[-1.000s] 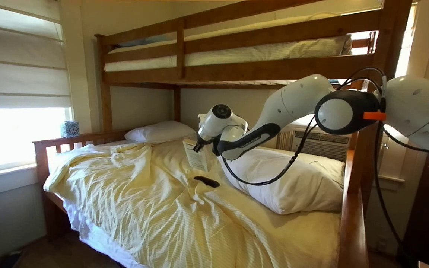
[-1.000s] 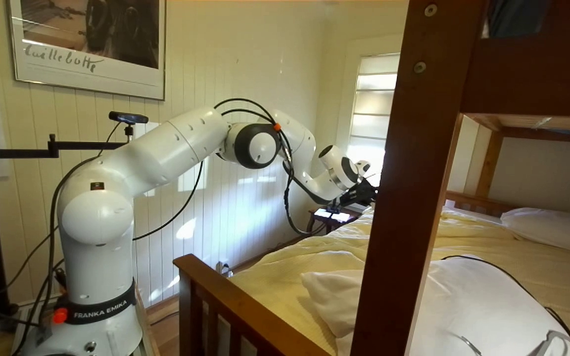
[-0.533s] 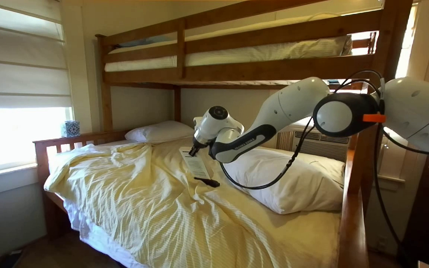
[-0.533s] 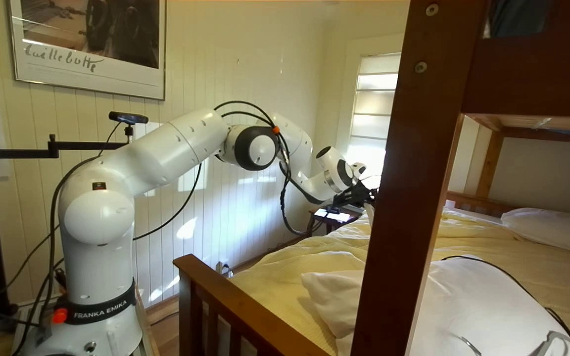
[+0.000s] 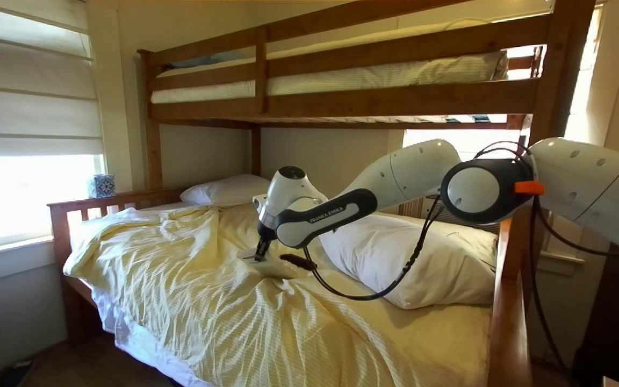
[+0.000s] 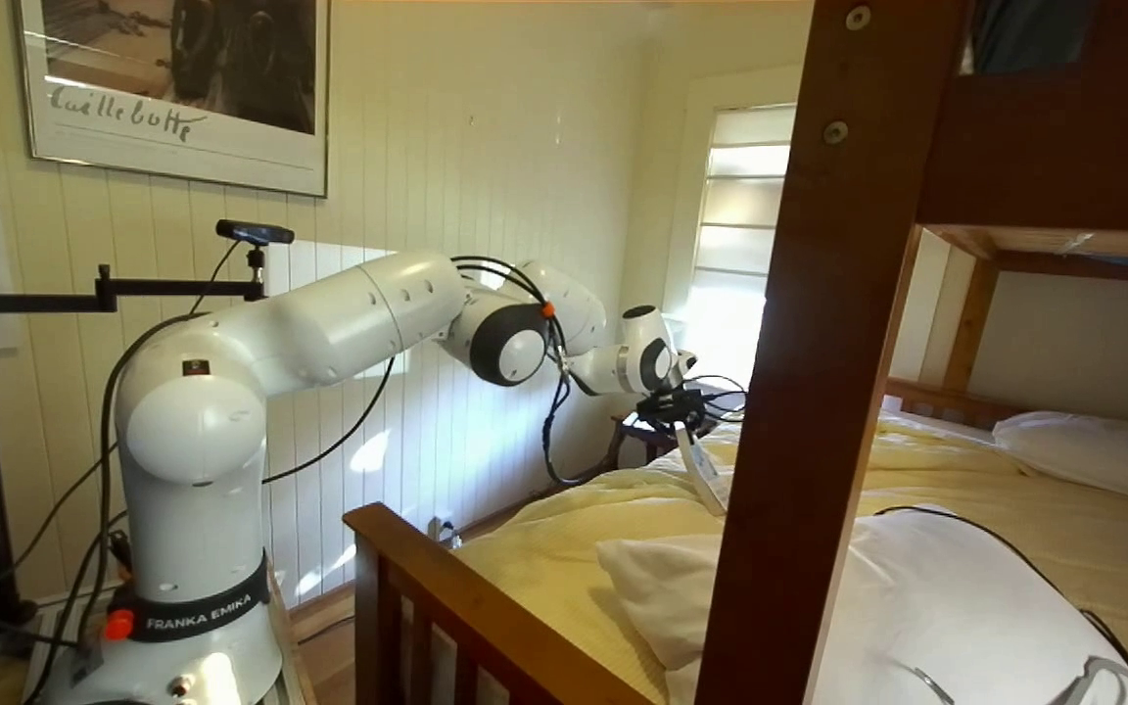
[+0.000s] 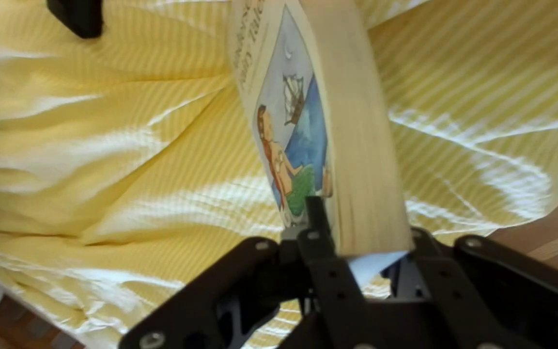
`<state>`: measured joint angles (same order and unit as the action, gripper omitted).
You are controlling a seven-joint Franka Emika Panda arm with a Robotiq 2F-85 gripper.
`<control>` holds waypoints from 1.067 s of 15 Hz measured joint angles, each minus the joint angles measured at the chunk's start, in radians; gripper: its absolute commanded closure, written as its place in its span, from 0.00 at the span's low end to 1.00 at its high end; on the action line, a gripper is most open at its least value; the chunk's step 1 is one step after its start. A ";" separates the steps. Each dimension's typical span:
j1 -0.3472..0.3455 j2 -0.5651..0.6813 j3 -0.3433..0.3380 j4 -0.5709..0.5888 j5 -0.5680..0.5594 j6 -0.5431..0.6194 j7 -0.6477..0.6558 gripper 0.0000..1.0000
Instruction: Take the book off of the pillow
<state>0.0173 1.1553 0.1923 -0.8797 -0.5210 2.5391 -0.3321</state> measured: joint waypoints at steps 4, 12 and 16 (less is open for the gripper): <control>0.028 0.085 0.011 0.139 0.188 -0.118 -0.216 0.35; -0.007 0.179 0.219 0.300 0.482 -0.110 -0.533 0.00; -0.013 0.179 0.268 0.354 0.494 -0.004 -0.566 0.00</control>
<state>0.0047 1.3338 0.4608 -0.5255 -0.0267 2.5353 -0.8984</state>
